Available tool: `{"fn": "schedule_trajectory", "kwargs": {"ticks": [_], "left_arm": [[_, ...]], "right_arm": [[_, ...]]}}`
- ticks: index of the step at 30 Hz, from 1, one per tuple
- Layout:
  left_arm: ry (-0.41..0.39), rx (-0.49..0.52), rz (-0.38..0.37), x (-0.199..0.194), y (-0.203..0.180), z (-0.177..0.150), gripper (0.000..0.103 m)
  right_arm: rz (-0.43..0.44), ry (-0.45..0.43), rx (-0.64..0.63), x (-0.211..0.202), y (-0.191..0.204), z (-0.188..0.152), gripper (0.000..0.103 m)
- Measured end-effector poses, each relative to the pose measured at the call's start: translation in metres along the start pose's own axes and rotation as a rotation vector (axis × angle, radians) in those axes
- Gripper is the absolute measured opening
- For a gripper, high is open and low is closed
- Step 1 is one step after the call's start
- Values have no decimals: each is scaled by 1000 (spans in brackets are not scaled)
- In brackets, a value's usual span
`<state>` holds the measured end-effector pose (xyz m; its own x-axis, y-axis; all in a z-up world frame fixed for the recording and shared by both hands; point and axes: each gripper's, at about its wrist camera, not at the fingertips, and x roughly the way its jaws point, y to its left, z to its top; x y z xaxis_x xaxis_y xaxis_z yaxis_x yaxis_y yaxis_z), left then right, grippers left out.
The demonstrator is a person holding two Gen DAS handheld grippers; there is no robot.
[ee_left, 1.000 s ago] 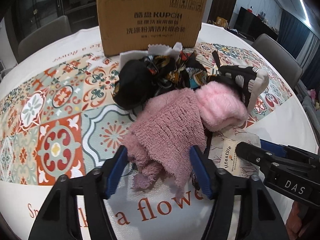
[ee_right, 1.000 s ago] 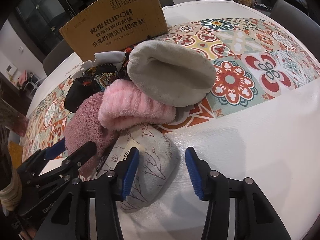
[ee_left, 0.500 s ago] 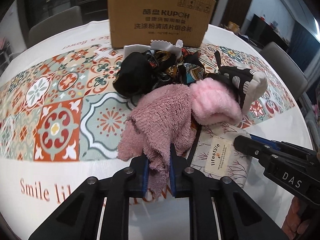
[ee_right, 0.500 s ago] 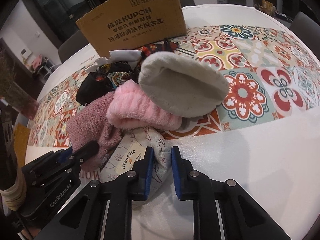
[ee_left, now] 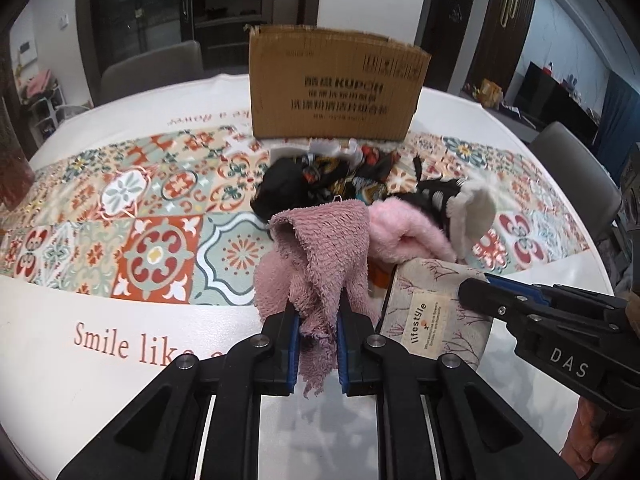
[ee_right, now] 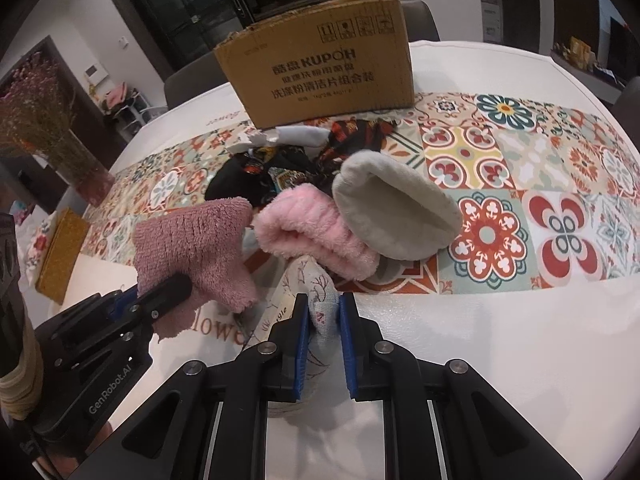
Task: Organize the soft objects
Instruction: 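Close the left tool on the pink towel while the right tool grips the beige pouch, then lift the towel and pouch with both tools and carry them over the box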
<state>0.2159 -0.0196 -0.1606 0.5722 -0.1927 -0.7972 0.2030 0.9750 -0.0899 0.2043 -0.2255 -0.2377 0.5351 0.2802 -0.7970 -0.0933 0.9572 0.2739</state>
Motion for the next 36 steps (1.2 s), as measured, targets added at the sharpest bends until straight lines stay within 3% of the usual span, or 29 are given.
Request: {"fn": "schedule_trajectory", "kwargs": {"ticks": [17, 36], "left_arm": [[-193, 5, 43, -72, -15, 33, 16], [-388, 26, 92, -98, -15, 95, 16]], "right_arm": [[14, -174, -88, -72, 15, 27, 16], [-40, -389, -119, -104, 23, 92, 16]]}}
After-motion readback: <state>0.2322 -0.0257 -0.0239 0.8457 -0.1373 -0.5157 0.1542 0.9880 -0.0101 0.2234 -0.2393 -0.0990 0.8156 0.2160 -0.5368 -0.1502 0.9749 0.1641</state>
